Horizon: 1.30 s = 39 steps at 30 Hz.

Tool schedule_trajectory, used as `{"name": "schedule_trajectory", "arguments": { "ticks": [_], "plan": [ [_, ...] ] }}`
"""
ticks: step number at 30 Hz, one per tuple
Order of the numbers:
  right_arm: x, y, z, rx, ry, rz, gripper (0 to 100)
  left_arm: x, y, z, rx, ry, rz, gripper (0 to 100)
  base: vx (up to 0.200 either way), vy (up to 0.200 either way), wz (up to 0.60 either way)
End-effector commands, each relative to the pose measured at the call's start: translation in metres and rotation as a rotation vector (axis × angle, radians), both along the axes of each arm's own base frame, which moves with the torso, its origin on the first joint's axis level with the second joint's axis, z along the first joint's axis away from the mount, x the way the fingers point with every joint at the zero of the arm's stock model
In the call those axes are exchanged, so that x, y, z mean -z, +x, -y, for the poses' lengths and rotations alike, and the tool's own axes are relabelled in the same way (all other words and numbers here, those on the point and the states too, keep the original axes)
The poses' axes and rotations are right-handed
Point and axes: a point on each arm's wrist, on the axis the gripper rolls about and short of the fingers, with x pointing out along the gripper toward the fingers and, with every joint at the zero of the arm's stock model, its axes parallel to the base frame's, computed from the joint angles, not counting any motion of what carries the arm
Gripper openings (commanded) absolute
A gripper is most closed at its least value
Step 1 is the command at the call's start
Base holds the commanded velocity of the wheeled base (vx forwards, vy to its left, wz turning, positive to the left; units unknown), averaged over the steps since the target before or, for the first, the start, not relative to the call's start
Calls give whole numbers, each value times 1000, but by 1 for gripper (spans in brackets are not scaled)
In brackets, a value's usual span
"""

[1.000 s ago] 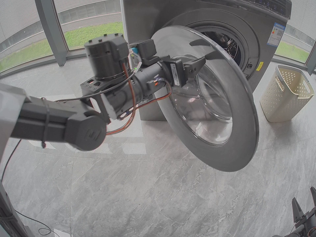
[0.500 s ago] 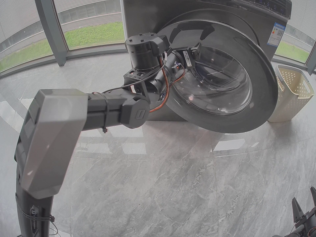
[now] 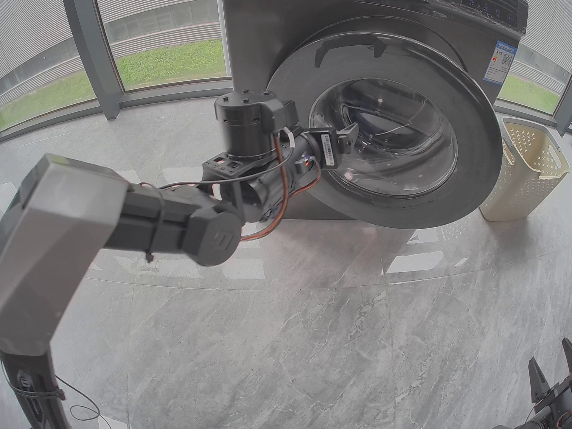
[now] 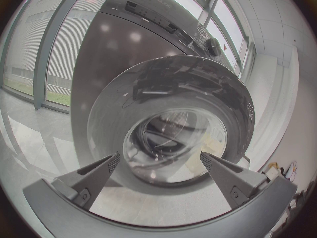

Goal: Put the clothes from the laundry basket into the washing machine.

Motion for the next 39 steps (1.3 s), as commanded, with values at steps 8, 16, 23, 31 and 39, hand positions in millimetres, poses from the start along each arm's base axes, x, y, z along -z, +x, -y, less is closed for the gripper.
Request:
{"name": "schedule_trajectory", "arguments": {
  "ticks": [8, 16, 23, 31, 39],
  "plan": [
    [3, -1, 0, -2, -3, 0, 100, 50, -253, -212, 51, 196, -19, 100, 0, 0, 0],
    [-71, -19, 0, -28, 58, 268, 100, 91, -307, -265, -222, 250, -7, 100, 0, 0, 0],
    [-96, 27, -2, -146, 73, 28, 100, 116, -333, -278, -367, 267, -62, 100, 0, 0, 0],
    [-131, 103, -20, -305, 84, -85, 100, 141, -361, -282, -471, 256, -55, 100, 0, 0, 0],
    [-125, 156, -42, -375, 115, -151, 100, 153, -374, -282, -581, 237, -31, 100, 0, 0, 0]
  ]
}}
